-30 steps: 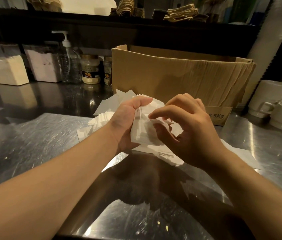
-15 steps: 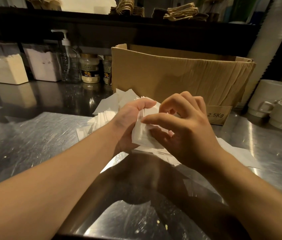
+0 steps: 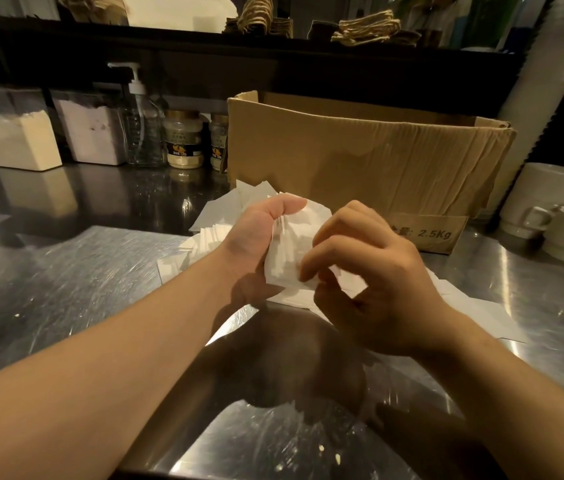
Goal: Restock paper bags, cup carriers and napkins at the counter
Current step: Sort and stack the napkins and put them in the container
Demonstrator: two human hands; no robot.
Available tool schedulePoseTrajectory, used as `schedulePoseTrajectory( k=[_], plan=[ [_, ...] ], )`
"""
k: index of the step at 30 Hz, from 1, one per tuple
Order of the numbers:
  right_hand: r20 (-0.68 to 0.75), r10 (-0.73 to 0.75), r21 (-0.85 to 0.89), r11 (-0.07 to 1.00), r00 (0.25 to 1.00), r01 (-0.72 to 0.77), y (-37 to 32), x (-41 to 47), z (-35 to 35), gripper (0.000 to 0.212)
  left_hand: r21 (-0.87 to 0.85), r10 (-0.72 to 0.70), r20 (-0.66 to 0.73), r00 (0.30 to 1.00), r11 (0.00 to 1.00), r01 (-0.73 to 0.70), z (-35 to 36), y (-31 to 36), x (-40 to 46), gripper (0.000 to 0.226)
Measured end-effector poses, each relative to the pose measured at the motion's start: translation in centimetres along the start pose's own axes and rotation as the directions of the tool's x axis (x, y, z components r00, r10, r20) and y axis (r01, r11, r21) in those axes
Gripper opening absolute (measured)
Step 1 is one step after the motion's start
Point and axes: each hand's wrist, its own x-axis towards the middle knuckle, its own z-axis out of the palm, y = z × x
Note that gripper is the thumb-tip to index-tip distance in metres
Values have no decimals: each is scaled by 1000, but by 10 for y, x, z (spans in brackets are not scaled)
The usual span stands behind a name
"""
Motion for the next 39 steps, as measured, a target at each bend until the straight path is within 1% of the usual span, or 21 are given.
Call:
schedulePoseTrajectory(
  k=[1,2,4,6,9,10,12,14,18,20,21,24,26,28,29,31,33,34,36,38,39],
  plan=[
    [-33,39,96,995,999,-36,-1,0,-2,12,-22,-5,6,1000,1000,5,1,0,-1,38],
    [-74,95,145,986,993,-84,-1,0,-3,14,-30,-9,16,1000,1000,10,1,1,0,42],
    [-116,229,118,969,967,-215,1,1,-3,23,-47,-5,29,1000,999,6,0,0,1,46],
    [-73,305,38,952,950,-303,6,0,0,31,-87,14,35,999,996,-11,-1,0,0,41],
    [46,285,-16,958,957,-285,11,-4,9,34,-103,44,60,997,994,-38,-3,-1,0,49],
    [53,285,-20,959,957,-284,11,-5,10,34,-94,51,70,996,995,-44,-3,-2,0,51],
    [21,288,-22,957,957,-288,10,-5,10,35,-92,51,77,996,995,-44,-4,-2,1,57],
    [-2,271,-22,962,963,-271,9,-4,8,35,-97,50,49,998,994,-45,-5,-3,2,63],
    [71,207,-36,978,976,-205,10,-4,6,32,-90,73,81,994,994,-66,-4,-3,1,48],
    [66,192,-36,981,979,-190,10,-4,5,35,-97,78,61,995,993,-72,-4,-3,1,44],
    [64,183,-40,983,981,-180,9,-3,5,36,-110,76,57,996,992,-69,-5,-3,1,45],
    [74,135,-63,989,988,-130,9,-2,2,30,-117,67,47,997,991,-61,-4,-2,0,54],
    [82,104,-18,995,991,-102,7,-1,0,24,-86,73,19,997,994,-72,-4,-2,-1,49],
    [79,76,73,994,994,-82,5,-1,-2,19,-82,80,7,997,993,-79,-2,-2,-2,41],
    [66,85,103,990,994,-92,4,-2,-2,20,-87,79,10,997,993,-78,-2,-2,-3,42],
    [45,159,103,981,986,-163,3,-3,-2,29,-116,63,23,998,991,-60,-1,-1,-3,49],
    [89,227,57,971,970,-232,5,-3,-1,39,-140,47,35,998,989,-42,-1,-1,-4,54],
    [127,229,31,972,965,-235,6,-3,0,41,-151,44,44,998,988,-37,-1,-1,-4,54],
    [170,191,29,980,967,-199,7,-3,1,38,-163,41,49,998,986,-33,-2,0,-3,50],
    [152,157,82,982,976,-171,5,-2,0,31,-142,56,-3,998,988,-56,-2,0,-3,45],
    [123,144,116,981,982,-159,5,-2,-1,27,-146,62,-20,998,987,-64,-3,0,-2,46]
  ],
)
